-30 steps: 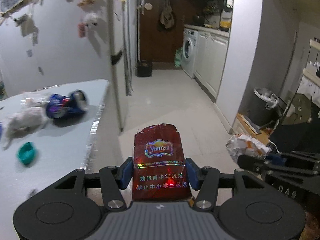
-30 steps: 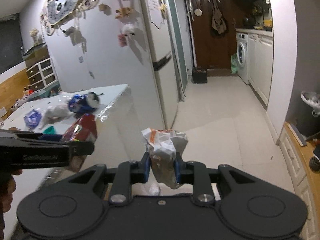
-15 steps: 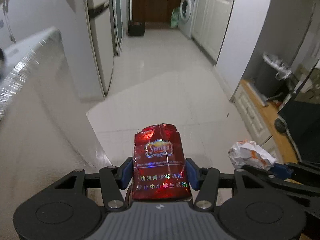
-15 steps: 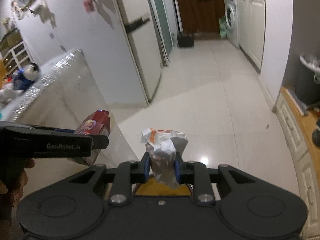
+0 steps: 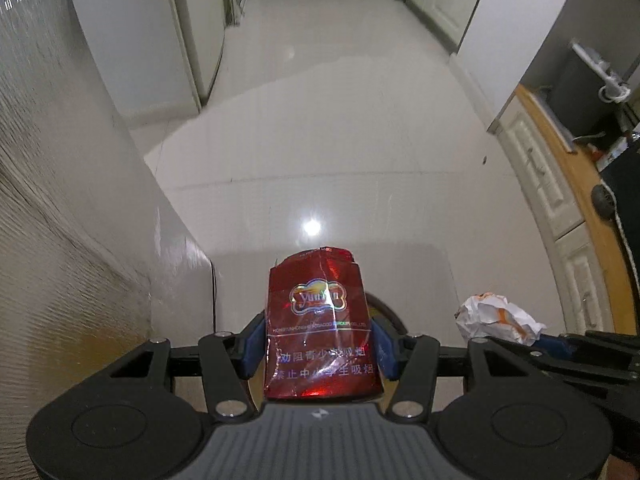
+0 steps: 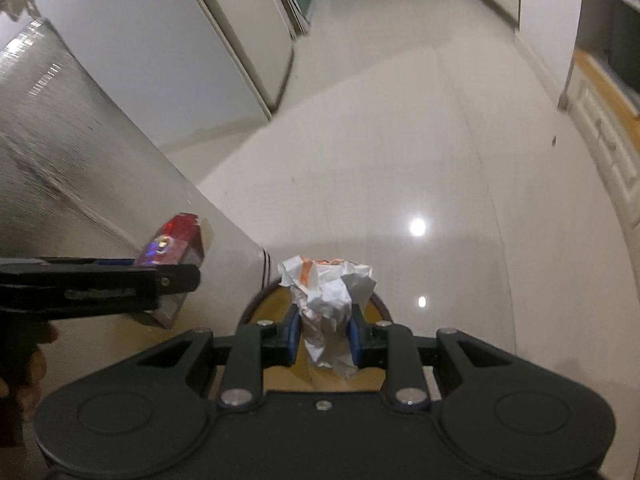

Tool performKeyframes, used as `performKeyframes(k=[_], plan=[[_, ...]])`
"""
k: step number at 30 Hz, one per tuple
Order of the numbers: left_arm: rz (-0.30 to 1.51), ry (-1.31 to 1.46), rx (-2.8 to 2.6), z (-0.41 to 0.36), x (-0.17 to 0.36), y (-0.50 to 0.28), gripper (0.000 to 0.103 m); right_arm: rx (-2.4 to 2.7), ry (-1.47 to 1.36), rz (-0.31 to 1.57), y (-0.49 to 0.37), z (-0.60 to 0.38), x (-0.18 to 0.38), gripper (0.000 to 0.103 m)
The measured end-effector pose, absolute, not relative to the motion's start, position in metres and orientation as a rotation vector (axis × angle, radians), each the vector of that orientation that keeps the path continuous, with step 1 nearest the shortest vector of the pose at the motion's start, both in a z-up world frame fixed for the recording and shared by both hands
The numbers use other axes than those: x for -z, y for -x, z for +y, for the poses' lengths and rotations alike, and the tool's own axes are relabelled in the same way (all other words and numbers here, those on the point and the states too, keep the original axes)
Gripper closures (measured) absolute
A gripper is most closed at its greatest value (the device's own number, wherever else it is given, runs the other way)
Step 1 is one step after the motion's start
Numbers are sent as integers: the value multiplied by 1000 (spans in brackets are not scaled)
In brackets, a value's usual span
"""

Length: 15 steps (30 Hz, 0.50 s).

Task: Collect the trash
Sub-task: 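Carry the red pack and white wrapper with both tools over the bin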

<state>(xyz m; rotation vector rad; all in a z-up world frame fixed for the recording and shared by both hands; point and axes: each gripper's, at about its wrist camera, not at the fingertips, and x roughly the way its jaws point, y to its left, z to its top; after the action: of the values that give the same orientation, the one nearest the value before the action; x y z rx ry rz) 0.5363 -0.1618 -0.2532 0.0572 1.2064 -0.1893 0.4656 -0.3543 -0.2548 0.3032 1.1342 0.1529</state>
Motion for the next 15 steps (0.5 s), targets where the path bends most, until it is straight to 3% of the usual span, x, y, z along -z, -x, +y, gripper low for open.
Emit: performKeyframes(k=[15], plan=[[1421, -23, 192, -123, 331, -547, 48, -178, -330, 1369, -514, -312, 341, 77]])
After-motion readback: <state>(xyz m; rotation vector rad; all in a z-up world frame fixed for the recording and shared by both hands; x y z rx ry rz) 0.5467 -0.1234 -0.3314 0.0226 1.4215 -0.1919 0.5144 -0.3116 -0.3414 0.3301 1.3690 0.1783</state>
